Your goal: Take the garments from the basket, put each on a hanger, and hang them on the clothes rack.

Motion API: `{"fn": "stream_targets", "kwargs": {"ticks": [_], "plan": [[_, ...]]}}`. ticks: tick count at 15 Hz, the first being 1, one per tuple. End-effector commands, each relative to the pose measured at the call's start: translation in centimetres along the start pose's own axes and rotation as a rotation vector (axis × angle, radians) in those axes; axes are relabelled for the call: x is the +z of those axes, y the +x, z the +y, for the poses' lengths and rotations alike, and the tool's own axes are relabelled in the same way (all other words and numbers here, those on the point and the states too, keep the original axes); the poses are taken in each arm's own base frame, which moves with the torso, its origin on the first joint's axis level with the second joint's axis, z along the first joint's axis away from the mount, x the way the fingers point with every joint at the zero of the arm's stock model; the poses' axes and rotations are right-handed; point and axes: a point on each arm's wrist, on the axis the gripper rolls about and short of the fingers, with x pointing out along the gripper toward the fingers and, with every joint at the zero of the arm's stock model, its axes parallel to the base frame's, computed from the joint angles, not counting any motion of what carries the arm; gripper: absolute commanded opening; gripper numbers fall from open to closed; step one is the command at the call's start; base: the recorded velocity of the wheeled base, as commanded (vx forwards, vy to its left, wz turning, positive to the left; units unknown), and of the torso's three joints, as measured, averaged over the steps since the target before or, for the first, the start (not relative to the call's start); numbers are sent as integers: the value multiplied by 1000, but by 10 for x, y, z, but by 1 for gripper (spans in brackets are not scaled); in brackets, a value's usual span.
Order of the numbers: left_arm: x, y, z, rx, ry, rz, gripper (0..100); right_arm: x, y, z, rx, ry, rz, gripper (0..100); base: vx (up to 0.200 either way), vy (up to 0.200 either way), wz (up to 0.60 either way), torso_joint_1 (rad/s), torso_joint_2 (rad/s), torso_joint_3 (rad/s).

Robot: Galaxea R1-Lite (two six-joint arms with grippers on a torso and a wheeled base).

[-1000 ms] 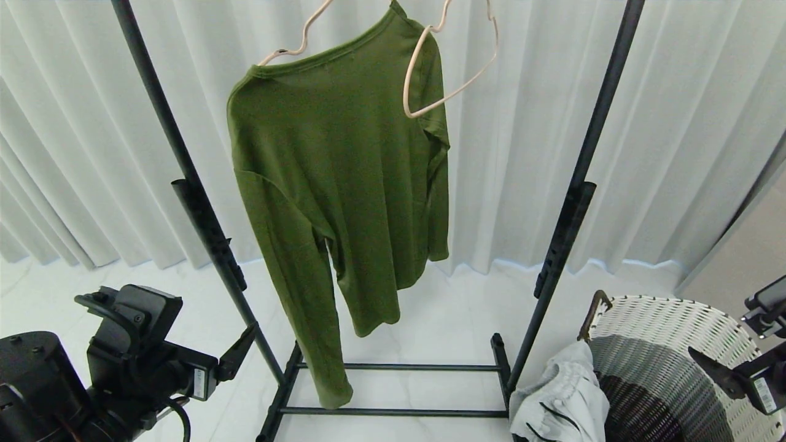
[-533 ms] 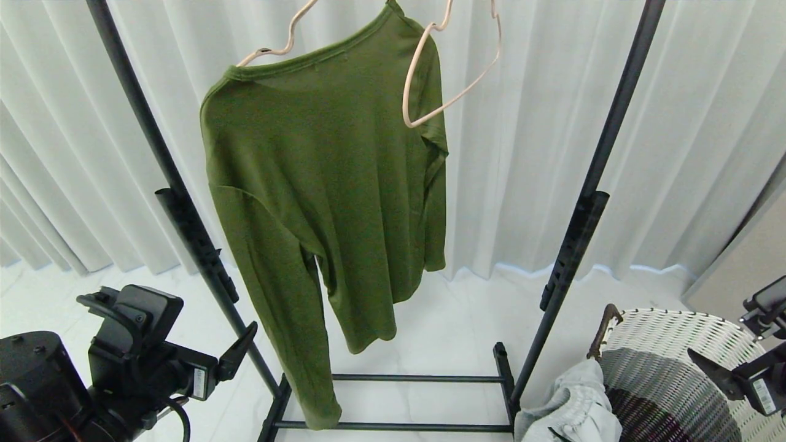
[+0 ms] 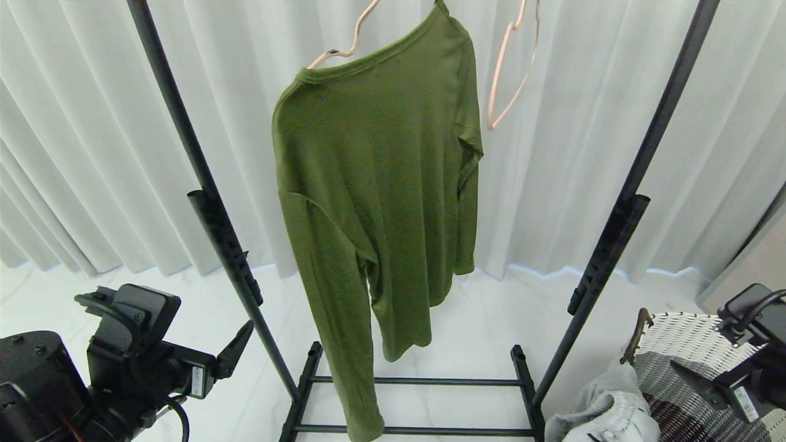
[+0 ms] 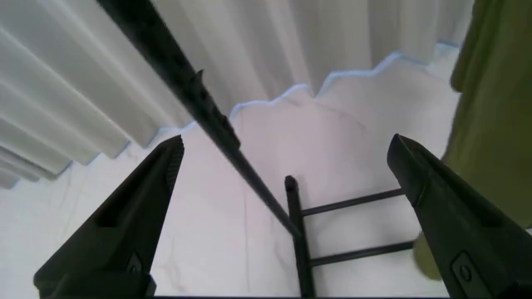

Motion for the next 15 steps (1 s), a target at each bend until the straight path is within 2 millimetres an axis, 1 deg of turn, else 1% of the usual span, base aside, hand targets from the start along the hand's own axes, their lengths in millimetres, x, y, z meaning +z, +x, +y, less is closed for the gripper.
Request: {"fn": "stream_targets", "kwargs": {"ticks": [1,3,4,5,7,12,15], "plan": [[1,0,-2,-14,5,-3,100,-1,17,14,87,-41,56,100,0,0,0,0,0,0],[2,-1,-6,-37,12,-14,100,-6,37,26,150,-69,142,100,0,0,0,0,0,0],[3,-1,-8,-44,14,-17,100,-6,44,28,161,-72,167,100,0,0,0,0,0,0],[3,-1,-10,-57,18,-18,100,-4,61,31,179,-81,208,100,0,0,0,0,0,0],[2,-1,-11,-60,19,-15,100,1,80,35,197,-88,234,100,0,0,0,0,0,0],[3,-1,-14,-78,20,-20,100,-4,92,50,250,-125,282,100,0,0,0,0,0,0],[5,-3,-19,-78,24,-23,100,-10,99,53,207,-126,340,100,0,0,0,0,0,0]]}}
